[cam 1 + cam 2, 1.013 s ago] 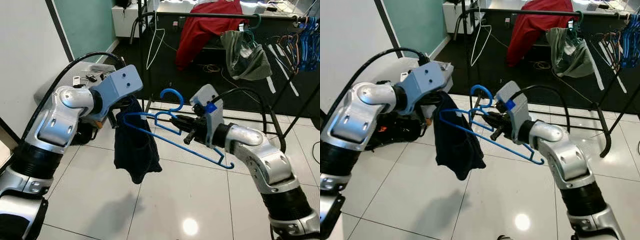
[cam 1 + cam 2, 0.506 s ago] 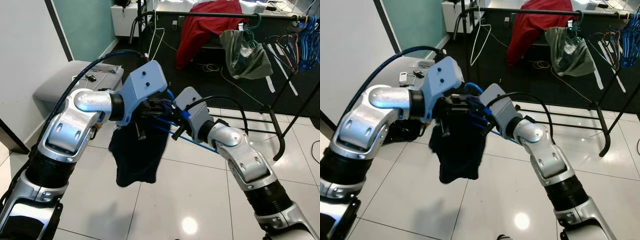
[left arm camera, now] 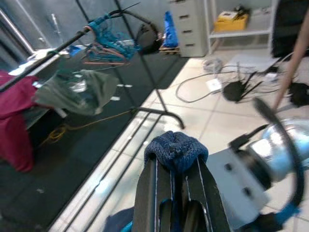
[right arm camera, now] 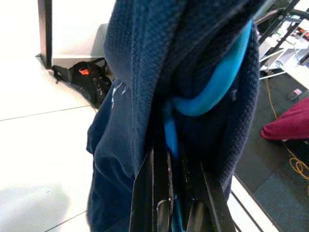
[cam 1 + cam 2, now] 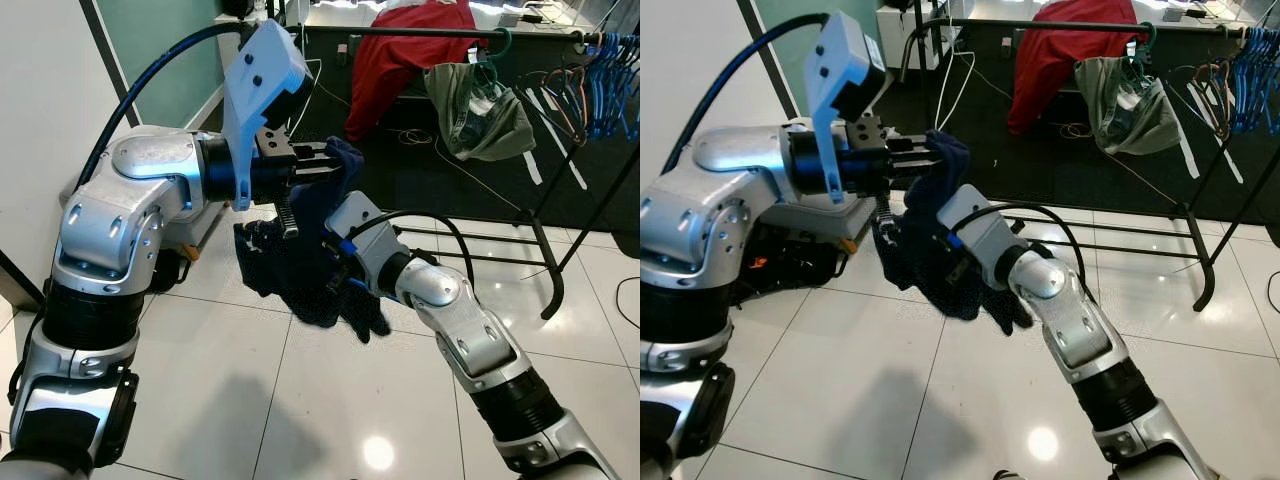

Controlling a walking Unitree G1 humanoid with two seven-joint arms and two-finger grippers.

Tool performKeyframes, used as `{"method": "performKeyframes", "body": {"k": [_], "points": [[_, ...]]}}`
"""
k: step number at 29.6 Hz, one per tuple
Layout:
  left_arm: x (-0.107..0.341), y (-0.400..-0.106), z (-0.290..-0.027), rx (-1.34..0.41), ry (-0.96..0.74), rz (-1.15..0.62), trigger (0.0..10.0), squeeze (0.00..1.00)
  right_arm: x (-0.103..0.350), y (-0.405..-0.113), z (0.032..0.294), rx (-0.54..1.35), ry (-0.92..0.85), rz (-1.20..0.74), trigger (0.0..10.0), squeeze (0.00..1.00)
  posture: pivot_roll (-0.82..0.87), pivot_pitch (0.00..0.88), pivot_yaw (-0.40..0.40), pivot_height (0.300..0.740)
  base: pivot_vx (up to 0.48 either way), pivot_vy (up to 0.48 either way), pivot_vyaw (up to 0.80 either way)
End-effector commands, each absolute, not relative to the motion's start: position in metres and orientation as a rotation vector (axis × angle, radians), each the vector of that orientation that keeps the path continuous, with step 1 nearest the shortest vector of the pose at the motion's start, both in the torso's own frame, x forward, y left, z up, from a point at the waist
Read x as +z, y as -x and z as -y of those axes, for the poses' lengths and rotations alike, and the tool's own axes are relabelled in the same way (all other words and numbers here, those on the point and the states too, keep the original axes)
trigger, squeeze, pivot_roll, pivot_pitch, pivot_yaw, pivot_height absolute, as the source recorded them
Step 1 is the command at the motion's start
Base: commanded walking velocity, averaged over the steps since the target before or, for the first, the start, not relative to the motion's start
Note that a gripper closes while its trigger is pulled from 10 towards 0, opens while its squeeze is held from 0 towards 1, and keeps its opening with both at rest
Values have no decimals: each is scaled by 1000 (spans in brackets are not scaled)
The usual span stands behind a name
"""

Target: Hang hanger

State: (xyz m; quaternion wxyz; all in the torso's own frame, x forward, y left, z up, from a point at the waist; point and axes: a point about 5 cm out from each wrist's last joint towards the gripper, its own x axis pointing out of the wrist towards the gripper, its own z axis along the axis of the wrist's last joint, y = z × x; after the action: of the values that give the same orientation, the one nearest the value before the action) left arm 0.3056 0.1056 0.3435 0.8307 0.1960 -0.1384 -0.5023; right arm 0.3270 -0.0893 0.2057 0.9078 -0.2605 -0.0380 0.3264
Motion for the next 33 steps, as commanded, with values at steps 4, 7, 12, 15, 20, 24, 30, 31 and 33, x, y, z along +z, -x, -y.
{"method": "performKeyframes", "body": {"k": [4,7,12,15,20,24,30,31,33], "points": [[334,-319,-116,-939,-490,265,10000,0,224,-322,80,705,564,189,10000,0,-80,75,33,740,0,0,0],[333,-323,-120,-906,-509,260,10000,0,225,-320,79,714,569,196,10000,0,-80,75,35,740,0,0,0],[330,-333,-132,-797,-628,238,10000,0,237,-316,84,708,531,249,10000,0,-84,77,41,740,0,0,0],[324,-341,-145,-715,-717,198,10000,0,269,-311,88,688,360,394,10000,0,-88,78,43,740,0,0,0],[327,-347,-158,-641,-729,197,10000,0,279,-314,99,628,252,435,10000,0,-89,79,44,740,0,0,0],[331,-348,-163,-610,-729,210,10000,0,279,-315,102,614,223,437,10000,0,-87,79,45,740,0,0,0],[352,-328,-143,-780,-713,442,10000,0,272,-316,102,621,177,417,10000,0,-80,77,40,740,0,0,0],[356,-319,-134,-845,-716,518,10000,0,269,-316,100,629,191,406,10000,0,-80,77,40,740,0,0,0],[380,-291,-115,-994,-527,717,10000,0,259,-318,96,641,208,361,10000,0,-77,77,37,740,0,0,0]]}}
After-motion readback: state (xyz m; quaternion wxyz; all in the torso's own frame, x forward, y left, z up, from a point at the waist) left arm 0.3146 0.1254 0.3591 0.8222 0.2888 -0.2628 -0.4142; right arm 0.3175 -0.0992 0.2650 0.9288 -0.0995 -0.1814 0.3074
